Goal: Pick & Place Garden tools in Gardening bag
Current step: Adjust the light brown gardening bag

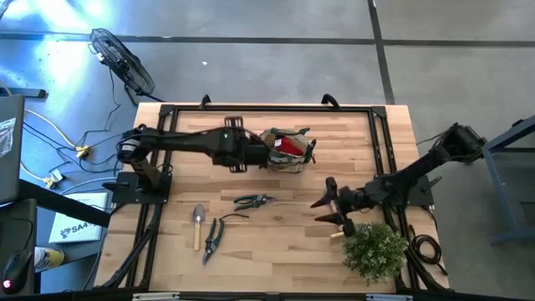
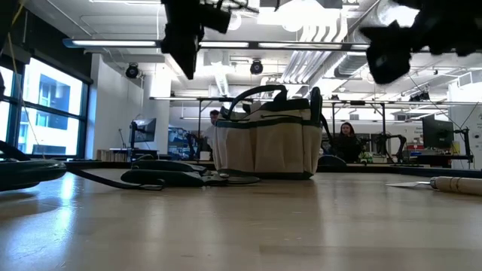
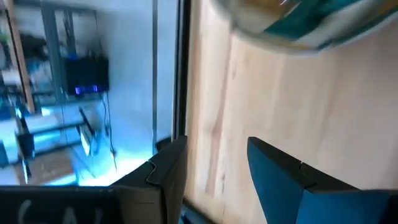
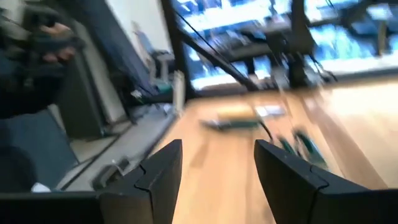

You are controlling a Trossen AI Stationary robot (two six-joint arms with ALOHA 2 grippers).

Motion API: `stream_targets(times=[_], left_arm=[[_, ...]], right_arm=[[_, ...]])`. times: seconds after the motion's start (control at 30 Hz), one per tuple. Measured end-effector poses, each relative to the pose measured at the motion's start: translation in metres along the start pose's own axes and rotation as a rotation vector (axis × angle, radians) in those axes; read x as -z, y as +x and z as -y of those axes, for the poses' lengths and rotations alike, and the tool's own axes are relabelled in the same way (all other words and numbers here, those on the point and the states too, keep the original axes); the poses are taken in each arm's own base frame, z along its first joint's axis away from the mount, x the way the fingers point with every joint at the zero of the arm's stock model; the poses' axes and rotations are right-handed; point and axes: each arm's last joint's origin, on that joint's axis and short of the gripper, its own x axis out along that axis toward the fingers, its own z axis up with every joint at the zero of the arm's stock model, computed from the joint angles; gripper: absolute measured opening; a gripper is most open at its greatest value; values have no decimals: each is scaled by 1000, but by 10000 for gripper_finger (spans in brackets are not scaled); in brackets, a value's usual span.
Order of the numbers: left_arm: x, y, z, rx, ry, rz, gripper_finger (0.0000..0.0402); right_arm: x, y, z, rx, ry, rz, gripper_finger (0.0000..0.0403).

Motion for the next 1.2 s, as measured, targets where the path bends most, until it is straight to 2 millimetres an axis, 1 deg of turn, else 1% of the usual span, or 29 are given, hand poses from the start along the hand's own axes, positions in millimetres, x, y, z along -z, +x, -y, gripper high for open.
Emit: stream_targets(times=[0.13, 0.27, 0.43, 0.57, 0.73, 0.83, 0.9, 1.0, 1.07, 1.2], left_arm=[[3, 21, -21, 27, -68, -66, 159], [0, 44, -45, 33, -150, -61, 159], [-1, 76, -84, 24, -258, -11, 159], [0, 98, -114, 37, -379, 66, 159], [3, 117, -140, 124, -502, 181, 159], [1, 130, -146, 140, -559, 207, 159], [-4, 142, -145, 147, -598, 216, 159], [-11, 165, -137, 212, -617, 210, 159], [-16, 177, -128, 279, -606, 213, 159], [-24, 195, -114, 412, -616, 227, 159]], right_arm=[[4, 1, 9, 72, 68, -49, 191], [7, 1, 16, 112, 68, -78, 191], [6, 2, 26, 163, 73, -81, 191], [11, 2, 34, 214, 105, -127, 191], [15, 6, 40, 249, 107, -154, 191], [12, 15, 41, 250, 89, -173, 191], [11, 23, 40, 224, 52, -197, 191], [9, 37, 39, 209, 1, -213, 191], [9, 43, 40, 205, -20, -224, 191], [10, 47, 48, 260, -37, -232, 191]])
